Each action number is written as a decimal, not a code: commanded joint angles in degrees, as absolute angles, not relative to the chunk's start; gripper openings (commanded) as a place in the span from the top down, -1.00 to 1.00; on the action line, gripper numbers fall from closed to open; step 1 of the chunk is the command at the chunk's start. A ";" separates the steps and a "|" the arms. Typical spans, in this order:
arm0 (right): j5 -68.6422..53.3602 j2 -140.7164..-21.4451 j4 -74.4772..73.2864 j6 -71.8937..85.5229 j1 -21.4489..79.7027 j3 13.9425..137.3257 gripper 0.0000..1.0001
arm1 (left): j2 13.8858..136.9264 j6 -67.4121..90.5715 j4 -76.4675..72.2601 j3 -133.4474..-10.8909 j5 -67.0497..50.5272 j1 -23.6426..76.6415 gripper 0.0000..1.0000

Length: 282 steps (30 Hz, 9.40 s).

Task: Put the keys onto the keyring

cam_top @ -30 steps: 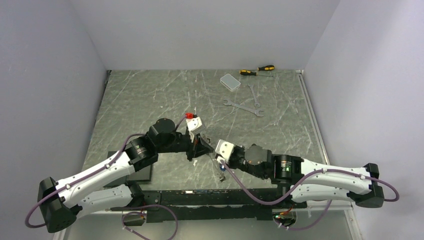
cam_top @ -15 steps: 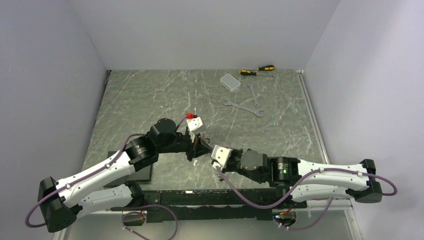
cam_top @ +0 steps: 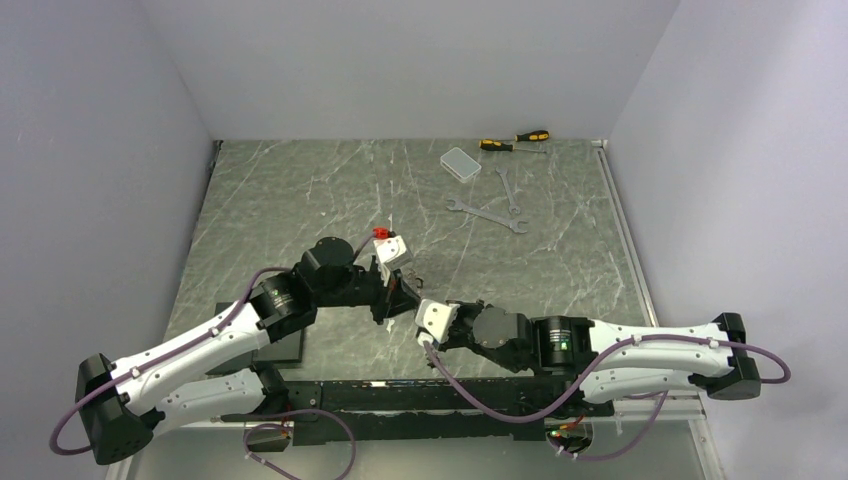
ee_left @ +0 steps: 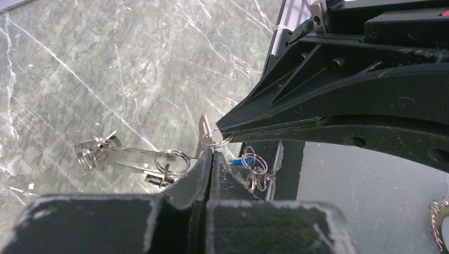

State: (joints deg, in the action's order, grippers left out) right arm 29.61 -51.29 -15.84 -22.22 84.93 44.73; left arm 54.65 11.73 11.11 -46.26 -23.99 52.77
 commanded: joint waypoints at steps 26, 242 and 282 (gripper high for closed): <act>31.51 -55.13 -15.92 -24.26 87.36 47.34 1.00 | 53.91 10.74 5.80 -49.16 -26.32 52.88 1.00; -27.79 -54.34 -6.69 26.01 48.03 49.60 0.32 | 46.52 -3.20 26.85 -56.08 -37.33 52.83 1.00; -41.39 -46.90 3.36 -24.28 62.81 37.73 -0.05 | 49.70 -10.38 33.51 -58.54 -47.85 52.80 1.00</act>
State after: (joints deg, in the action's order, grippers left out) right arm -40.07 -46.63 0.12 -20.62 62.24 36.60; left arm 50.61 -8.16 35.46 -58.19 -45.12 52.69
